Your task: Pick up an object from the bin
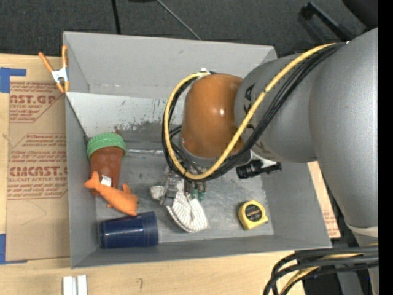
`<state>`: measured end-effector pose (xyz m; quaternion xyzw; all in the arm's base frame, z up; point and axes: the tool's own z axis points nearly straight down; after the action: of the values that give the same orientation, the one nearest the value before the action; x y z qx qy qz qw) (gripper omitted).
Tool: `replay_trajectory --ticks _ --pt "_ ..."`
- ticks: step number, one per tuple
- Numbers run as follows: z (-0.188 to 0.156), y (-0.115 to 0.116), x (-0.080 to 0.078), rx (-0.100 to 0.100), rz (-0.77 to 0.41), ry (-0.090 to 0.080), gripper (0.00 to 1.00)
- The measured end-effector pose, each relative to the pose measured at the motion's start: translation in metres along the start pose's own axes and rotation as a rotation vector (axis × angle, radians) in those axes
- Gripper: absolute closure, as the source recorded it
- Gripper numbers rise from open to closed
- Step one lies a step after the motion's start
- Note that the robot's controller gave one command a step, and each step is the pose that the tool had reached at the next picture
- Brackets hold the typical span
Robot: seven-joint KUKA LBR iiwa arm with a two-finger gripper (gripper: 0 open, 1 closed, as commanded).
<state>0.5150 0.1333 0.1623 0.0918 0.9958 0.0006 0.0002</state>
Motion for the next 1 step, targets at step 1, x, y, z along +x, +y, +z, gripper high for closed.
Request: replay_trajectory --ticks 1 --pt "-0.0347 0.0036 -0.0068 0.002 -0.001 0.006 1.0"
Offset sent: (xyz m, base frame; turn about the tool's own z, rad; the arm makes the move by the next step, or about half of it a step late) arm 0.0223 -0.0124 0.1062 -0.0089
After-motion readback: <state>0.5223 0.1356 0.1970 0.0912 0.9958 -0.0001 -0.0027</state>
